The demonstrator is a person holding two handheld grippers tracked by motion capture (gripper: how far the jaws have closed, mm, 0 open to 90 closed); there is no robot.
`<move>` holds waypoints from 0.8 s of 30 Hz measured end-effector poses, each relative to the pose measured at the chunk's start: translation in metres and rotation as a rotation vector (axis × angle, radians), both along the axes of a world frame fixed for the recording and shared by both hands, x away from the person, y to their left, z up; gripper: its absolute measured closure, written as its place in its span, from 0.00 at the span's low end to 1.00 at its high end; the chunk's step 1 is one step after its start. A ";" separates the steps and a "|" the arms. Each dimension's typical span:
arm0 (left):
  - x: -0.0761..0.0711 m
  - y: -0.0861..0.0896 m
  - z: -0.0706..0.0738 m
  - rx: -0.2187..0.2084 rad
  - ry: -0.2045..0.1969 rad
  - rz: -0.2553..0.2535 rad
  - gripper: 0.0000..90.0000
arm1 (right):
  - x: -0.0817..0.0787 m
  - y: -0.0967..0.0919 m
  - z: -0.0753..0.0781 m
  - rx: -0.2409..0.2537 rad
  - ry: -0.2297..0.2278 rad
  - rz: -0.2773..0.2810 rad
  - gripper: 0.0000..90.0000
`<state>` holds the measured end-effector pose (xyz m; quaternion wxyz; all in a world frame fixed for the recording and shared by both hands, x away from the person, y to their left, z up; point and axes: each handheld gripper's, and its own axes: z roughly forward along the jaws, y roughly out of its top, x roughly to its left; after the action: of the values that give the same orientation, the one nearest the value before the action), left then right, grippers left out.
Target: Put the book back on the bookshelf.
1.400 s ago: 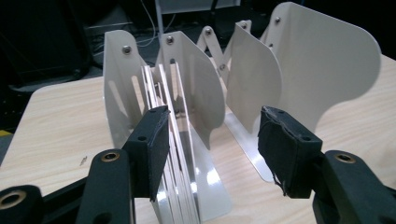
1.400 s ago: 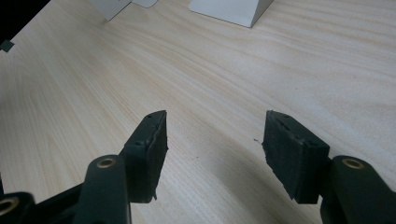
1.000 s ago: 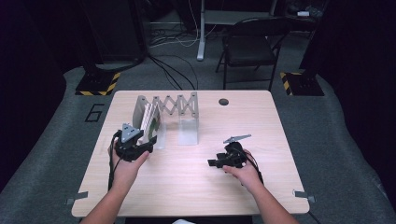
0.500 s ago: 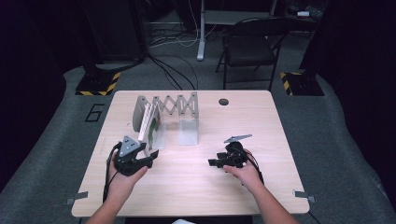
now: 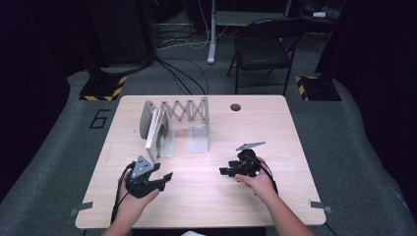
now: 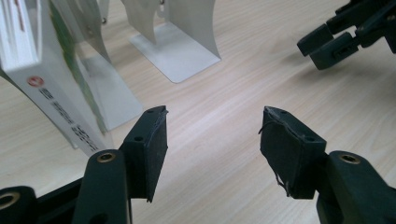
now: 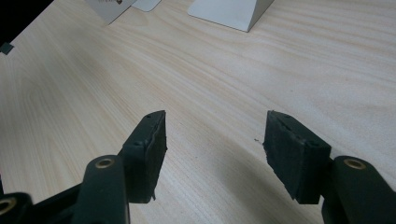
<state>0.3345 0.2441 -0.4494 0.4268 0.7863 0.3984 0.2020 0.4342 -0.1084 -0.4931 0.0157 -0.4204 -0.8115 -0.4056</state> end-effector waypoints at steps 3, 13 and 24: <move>-0.003 0.000 -0.007 0.002 0.012 -0.010 0.46 | 0.000 0.000 0.000 -0.001 -0.001 0.002 0.44; -0.002 0.008 -0.024 -0.010 0.055 -0.004 0.46 | 0.000 0.001 -0.001 -0.005 -0.006 0.003 0.44; 0.009 0.012 -0.044 0.015 0.099 -0.008 0.48 | -0.001 0.002 -0.001 -0.017 -0.012 0.009 0.44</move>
<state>0.3434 0.2562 -0.4938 0.4015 0.8002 0.4141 0.1642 0.4336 -0.1065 -0.4943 0.0091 -0.4141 -0.8169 -0.4013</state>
